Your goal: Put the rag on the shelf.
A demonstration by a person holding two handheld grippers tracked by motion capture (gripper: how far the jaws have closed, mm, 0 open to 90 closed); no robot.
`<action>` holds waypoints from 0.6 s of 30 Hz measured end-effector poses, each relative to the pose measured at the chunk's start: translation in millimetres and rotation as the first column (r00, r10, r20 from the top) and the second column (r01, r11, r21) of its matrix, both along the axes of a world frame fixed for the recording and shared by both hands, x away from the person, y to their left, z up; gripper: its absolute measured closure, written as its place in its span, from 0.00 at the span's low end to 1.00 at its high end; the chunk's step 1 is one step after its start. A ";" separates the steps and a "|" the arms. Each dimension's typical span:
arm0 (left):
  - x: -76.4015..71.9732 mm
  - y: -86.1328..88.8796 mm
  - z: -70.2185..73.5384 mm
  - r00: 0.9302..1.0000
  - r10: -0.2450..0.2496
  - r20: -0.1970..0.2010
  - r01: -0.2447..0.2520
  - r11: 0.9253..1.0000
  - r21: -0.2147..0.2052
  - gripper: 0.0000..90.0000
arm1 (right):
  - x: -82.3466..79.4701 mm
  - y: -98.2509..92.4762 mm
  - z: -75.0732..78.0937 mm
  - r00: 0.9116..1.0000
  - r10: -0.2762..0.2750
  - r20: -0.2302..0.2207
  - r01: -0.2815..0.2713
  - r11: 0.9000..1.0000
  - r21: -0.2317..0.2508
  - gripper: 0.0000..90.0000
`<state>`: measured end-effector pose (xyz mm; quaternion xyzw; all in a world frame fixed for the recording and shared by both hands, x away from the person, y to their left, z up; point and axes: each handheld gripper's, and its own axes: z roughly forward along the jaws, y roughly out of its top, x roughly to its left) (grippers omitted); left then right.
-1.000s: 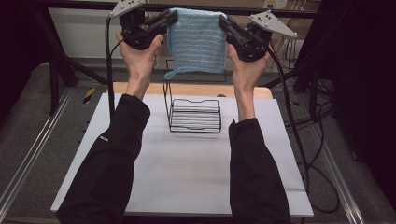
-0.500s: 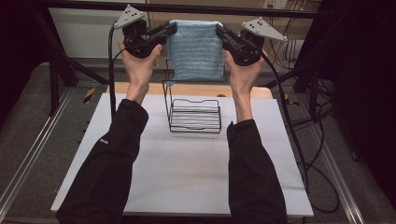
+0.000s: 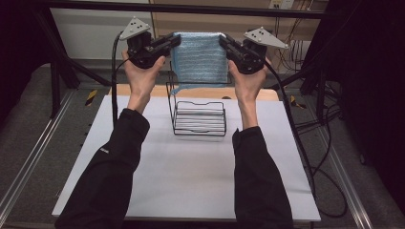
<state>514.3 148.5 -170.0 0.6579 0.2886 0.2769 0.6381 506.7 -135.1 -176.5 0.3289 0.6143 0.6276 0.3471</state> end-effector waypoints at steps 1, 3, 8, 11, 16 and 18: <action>0.3 -0.2 -2.1 1.000 -0.001 -0.003 0.001 1.000 0.003 0.89 | 0.7 -0.2 -1.7 1.000 0.000 -0.004 0.000 1.000 -0.001 0.93; 0.7 -0.6 -6.3 1.000 -0.005 -0.009 0.005 1.000 0.006 0.89 | 1.1 -0.9 -5.0 1.000 0.002 -0.013 -0.002 1.000 -0.006 0.93; 0.0 1.1 -16.4 1.000 -0.014 -0.019 0.015 1.000 0.007 0.89 | -0.3 -1.7 -13.6 0.999 0.013 -0.035 -0.013 1.000 -0.010 0.93; -1.0 2.5 -22.0 0.999 -0.019 -0.030 0.020 1.000 0.012 0.89 | -2.2 -1.5 -19.4 0.998 0.020 -0.055 -0.020 1.000 -0.014 0.93; -6.4 5.6 -29.5 0.998 -0.045 -0.036 0.046 0.999 0.021 0.89 | -7.1 -3.2 -27.2 0.996 0.039 -0.076 -0.041 0.999 -0.027 0.93; -8.1 6.2 -32.2 0.998 -0.050 -0.040 0.051 0.998 0.028 0.89 | -9.3 -4.8 -29.9 0.994 0.052 -0.094 -0.055 0.998 -0.023 0.93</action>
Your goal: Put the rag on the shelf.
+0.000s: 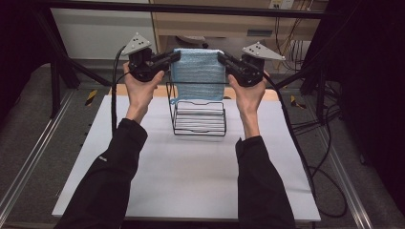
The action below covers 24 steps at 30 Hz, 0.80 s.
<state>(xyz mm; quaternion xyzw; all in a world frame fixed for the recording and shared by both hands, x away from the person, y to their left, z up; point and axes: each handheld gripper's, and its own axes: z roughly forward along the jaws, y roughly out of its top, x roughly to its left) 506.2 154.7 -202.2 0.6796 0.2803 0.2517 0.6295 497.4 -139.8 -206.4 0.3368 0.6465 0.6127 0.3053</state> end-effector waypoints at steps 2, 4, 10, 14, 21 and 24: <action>-1.8 0.4 -2.7 1.000 -0.007 -0.007 0.007 1.000 0.003 0.89 | -2.4 -1.3 -2.7 1.000 0.013 -0.009 -0.013 1.000 -0.002 0.93; -4.8 1.0 -4.9 1.000 -0.016 -0.007 0.016 1.000 0.011 0.89 | -4.7 -2.2 -4.9 1.000 0.021 -0.017 -0.021 1.000 -0.010 0.93; -16.6 3.1 -8.6 0.999 -0.044 -0.001 0.044 0.998 0.036 0.89 | -13.2 -6.5 -6.9 0.998 0.060 -0.026 -0.061 0.998 -0.033 0.92; -22.9 3.3 -10.3 0.999 -0.053 -0.004 0.054 0.997 0.049 0.89 | -19.2 -7.9 -7.7 0.997 0.077 -0.029 -0.078 0.996 -0.052 0.92; -32.2 6.2 -17.2 0.997 -0.068 -0.027 0.069 0.996 0.062 0.88 | -28.8 -8.6 -9.2 0.994 0.102 -0.033 -0.105 0.991 -0.089 0.92; -36.5 6.9 -20.0 0.997 -0.067 -0.046 0.070 0.996 0.062 0.88 | -31.9 -8.4 -9.9 0.993 0.113 -0.045 -0.117 0.989 -0.090 0.92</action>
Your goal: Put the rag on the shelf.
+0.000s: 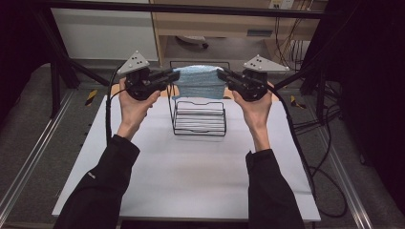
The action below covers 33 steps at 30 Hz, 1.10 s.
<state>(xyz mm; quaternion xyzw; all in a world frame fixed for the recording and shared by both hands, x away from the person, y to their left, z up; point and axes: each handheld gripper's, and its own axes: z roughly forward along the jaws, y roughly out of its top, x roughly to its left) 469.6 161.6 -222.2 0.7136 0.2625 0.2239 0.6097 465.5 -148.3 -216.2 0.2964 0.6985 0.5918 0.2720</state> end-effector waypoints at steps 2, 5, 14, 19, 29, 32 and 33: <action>-2.9 -0.3 -1.7 1.000 0.000 -0.010 0.000 1.000 0.010 0.88 | -1.4 -0.5 -1.2 1.000 0.006 -0.011 -0.006 1.000 0.001 0.92; -7.2 -1.2 -4.6 1.000 -0.001 -0.029 0.002 1.000 0.025 0.87 | -4.4 -1.6 -3.9 0.999 0.015 -0.035 -0.016 1.000 -0.004 0.92; -13.6 0.5 -6.0 0.997 -0.004 -0.074 0.009 0.998 0.066 0.85 | -10.0 -1.9 -9.3 0.997 0.042 -0.070 -0.045 0.998 -0.035 0.92; -16.7 5.5 7.1 0.995 0.004 -0.100 0.000 0.999 0.048 0.80 | -11.9 -3.1 -12.4 0.996 0.050 -0.076 -0.053 0.998 -0.037 0.92; -3.8 -1.0 31.8 0.988 0.023 -0.150 -0.016 0.999 0.047 0.91 | -14.2 -4.1 -20.6 0.995 0.063 -0.079 -0.067 0.996 -0.058 0.92; -1.1 -7.3 28.3 0.985 0.007 -0.173 0.007 0.997 0.082 0.96 | -14.3 -4.1 -22.7 0.995 0.066 -0.081 -0.071 0.995 -0.069 0.92; -1.1 -8.9 26.1 0.984 0.000 -0.178 0.017 0.995 0.095 0.98 | -14.5 -3.9 -23.2 0.994 0.066 -0.082 -0.072 0.995 -0.067 0.91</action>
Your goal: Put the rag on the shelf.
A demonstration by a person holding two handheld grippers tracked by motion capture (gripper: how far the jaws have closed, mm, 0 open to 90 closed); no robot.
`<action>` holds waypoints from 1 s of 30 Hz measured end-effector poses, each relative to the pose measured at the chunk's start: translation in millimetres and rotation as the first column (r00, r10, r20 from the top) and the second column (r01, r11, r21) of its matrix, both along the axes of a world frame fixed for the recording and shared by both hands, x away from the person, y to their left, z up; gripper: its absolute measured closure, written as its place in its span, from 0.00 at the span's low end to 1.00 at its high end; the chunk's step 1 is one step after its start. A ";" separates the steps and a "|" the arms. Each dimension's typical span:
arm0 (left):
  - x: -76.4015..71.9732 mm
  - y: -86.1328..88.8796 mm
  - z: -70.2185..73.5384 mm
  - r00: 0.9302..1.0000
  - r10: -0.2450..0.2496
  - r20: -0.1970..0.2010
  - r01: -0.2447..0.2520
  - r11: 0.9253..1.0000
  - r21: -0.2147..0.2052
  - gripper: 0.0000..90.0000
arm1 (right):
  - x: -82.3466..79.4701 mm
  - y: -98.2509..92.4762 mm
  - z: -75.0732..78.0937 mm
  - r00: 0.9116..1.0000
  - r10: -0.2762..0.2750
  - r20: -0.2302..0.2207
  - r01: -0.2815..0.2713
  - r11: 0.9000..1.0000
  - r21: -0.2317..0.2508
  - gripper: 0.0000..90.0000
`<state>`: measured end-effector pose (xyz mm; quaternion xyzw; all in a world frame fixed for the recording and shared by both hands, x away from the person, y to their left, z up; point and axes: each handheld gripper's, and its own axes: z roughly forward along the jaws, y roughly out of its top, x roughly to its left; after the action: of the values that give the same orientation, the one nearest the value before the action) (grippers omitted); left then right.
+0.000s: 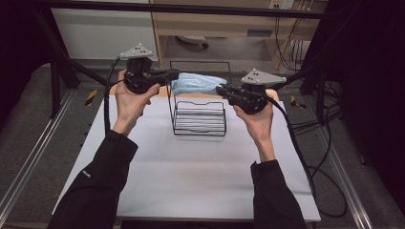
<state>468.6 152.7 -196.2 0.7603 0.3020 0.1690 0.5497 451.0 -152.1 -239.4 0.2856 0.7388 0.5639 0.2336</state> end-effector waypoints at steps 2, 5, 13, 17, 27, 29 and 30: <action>-0.1 -2.0 -4.9 1.000 -0.015 -0.012 0.015 1.000 0.025 1.00 | -0.1 -0.5 -0.8 1.000 0.002 -0.001 -0.002 1.000 -0.003 0.91; 0.4 -2.3 -11.7 0.999 -0.029 -0.036 0.031 0.998 0.049 1.00 | 0.2 -1.3 -1.8 1.000 0.006 -0.008 -0.006 1.000 -0.006 0.90; -1.8 -3.9 -23.0 0.999 -0.031 -0.036 0.034 0.996 0.088 1.00 | 0.1 -0.5 -2.9 1.000 0.006 -0.024 -0.006 1.000 -0.025 0.84; -1.6 -5.6 -28.2 0.999 -0.029 -0.034 0.033 0.994 0.107 1.00 | -1.6 -1.8 -0.8 1.000 0.002 -0.029 -0.002 1.000 -0.009 0.73; -0.4 -7.0 -40.0 0.999 -0.029 -0.031 0.033 0.991 0.133 1.00 | -0.7 -3.1 8.7 0.999 -0.003 -0.038 0.005 0.999 0.045 0.62; -0.5 -7.3 -42.3 0.999 -0.024 -0.027 0.027 0.989 0.144 1.00 | -0.5 -2.0 9.9 0.999 0.002 -0.039 0.000 0.999 0.046 0.67; -0.5 -7.0 -43.1 0.999 -0.026 -0.028 0.029 0.989 0.146 1.00 | -0.7 -1.4 9.6 0.998 0.012 -0.060 -0.009 0.999 0.045 0.75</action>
<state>468.1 145.7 -239.3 0.8047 0.2853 0.1733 0.4909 450.3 -153.5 -229.8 0.3040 0.7342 0.5726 0.2018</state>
